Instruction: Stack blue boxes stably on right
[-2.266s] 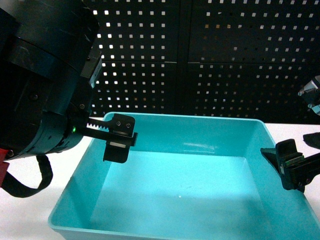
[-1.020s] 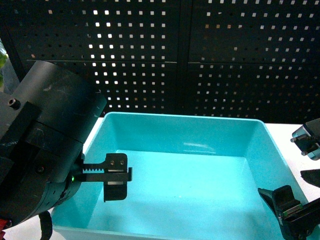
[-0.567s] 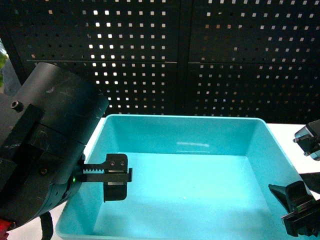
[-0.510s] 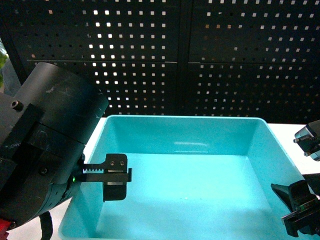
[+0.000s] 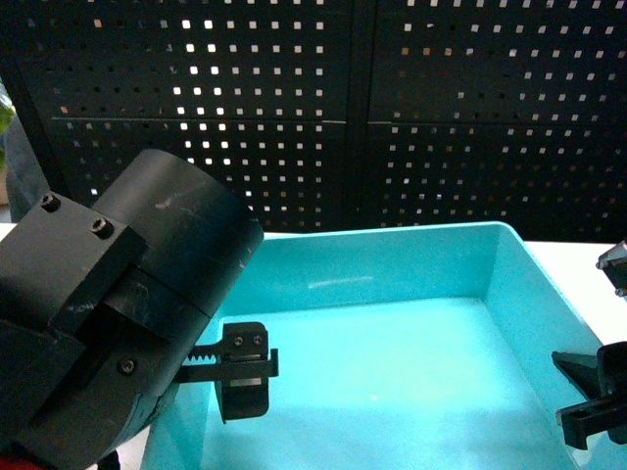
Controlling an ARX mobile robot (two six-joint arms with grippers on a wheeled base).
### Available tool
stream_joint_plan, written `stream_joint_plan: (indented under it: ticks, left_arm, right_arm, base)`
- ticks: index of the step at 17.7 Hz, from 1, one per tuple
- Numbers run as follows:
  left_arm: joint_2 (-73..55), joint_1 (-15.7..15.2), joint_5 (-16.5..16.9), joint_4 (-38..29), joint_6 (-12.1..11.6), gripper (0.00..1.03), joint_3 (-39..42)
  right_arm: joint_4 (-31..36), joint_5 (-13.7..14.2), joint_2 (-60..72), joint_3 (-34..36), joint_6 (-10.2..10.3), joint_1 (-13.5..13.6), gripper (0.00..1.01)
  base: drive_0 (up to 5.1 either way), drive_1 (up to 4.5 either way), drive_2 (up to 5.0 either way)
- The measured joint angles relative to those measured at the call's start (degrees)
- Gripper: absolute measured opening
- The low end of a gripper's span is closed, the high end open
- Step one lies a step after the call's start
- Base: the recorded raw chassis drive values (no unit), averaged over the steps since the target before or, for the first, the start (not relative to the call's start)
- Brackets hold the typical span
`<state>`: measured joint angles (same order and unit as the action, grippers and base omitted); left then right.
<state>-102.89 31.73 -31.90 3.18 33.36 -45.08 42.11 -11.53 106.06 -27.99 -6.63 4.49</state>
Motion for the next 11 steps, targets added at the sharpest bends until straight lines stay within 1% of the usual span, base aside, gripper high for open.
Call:
stream_joint_plan:
  ticks: [1,2,3,5,6,8,9,10,11]
  left_arm:
    - [-0.5,0.6,-0.3,0.5,2.5,0.88,-0.1]
    - [-1.0,1.2,-0.3,0.2,4.5,0.75,-0.2]
    - [-1.1,1.5,-0.7,0.7,5.5,0.66,-0.2]
    - [-1.2,1.7,-0.7,0.2,6.3,0.52,-0.2]
    - [-1.2,1.7,-0.7,0.0,6.7,0.43,-0.2]
    - [-1.2,1.7,-0.2,-0.2,6.9,0.32,-0.2]
    - [-1.2,1.8,-0.2,-0.5,6.9,0.25,-0.2]
    - [-1.2,2.1,-0.4,-1.0,6.8,0.18,-0.2]
    - [-0.9,2.3,0.6,-1.7,4.9,0.02,0.0]
  right_arm:
    - [0.4,0.0,0.0,0.2,0.0,0.0,0.07]
    - [0.9,0.1,0.0,0.7,0.0,0.0,0.07]
    - [1.4,0.1,0.0,0.9,0.1,0.0,0.07]
    - [2.7,0.2,0.8,1.0,0.4,0.0,0.07]
    - [2.9,0.2,0.9,1.0,0.5,0.1,0.07]
    - [3.3,0.2,1.1,1.0,0.5,0.0,0.07]
    - [3.8,0.1,1.1,1.1,0.4,0.0,0.07]
    - [4.3,-0.1,1.3,1.2,0.4,0.0,0.07]
    - [6.1,-1.1,1.6,1.5,0.5,-1.4,0.07]
  base:
    - [0.0,0.00,0.0]
    - [0.0,0.00,0.0]
    - [0.0,0.00,0.0]
    - [0.0,0.00,0.0]
    - [0.0,0.00,0.0]
    - [0.0,0.00,0.0]
    - [0.0,0.00,0.0]
    - [0.0,0.00,0.0]
    - [0.0,0.00,0.0]
